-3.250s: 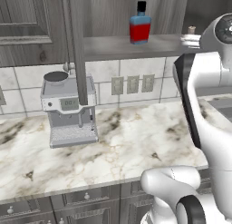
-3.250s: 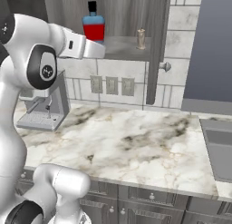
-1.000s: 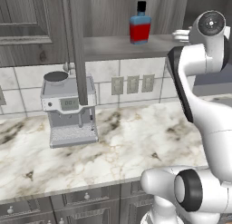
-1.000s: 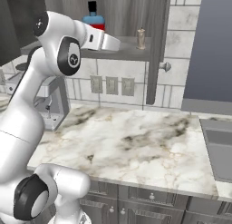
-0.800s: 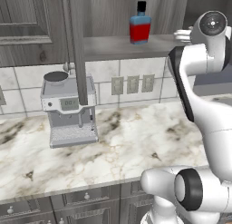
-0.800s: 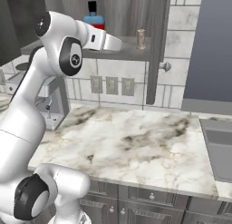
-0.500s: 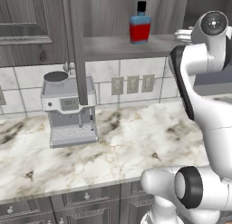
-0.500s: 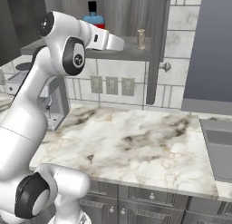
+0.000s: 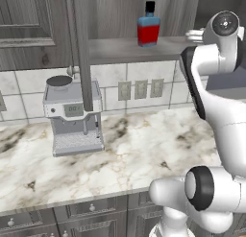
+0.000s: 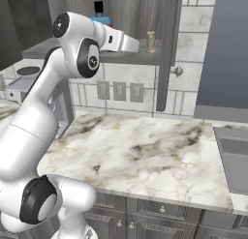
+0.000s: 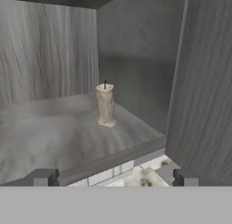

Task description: Get the candle and the liquor from the cabinet and move them to the dining counter.

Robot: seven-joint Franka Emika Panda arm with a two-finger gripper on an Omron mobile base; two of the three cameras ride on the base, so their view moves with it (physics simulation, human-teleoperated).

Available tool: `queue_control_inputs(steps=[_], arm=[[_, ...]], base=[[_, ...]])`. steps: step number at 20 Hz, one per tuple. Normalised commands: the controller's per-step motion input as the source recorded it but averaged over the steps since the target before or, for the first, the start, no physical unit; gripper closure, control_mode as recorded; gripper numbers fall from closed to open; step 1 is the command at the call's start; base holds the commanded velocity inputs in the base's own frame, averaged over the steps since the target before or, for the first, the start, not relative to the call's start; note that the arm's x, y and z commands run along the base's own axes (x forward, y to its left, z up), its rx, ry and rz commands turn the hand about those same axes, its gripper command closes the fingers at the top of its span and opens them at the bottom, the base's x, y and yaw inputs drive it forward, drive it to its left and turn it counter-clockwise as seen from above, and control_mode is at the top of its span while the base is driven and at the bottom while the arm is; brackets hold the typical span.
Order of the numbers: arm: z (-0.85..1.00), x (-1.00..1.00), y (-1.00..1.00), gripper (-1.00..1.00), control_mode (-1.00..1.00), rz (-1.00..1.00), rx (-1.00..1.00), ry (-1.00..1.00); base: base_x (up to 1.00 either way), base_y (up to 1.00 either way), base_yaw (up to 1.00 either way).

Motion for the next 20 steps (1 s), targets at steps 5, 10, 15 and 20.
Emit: queue_control_inputs(steps=[5, 10, 15, 20], arm=[[0.0, 0.32, 0.0, -1.0, -1.0, 0.0, 0.0, -0.01], [0.0, 0.34, 0.0, -1.0, -1.0, 0.0, 0.0, -0.01], [0.0, 0.24, 0.0, -1.0, -1.0, 0.0, 0.0, 0.0], [0.0, 0.25, 0.0, -1.0, -1.0, 0.0, 0.0, 0.0]], base=[[0.0, 0.0, 0.0], [0.0, 0.0, 0.0], [0.0, 0.0, 0.0], [0.0, 0.0, 0.0]])
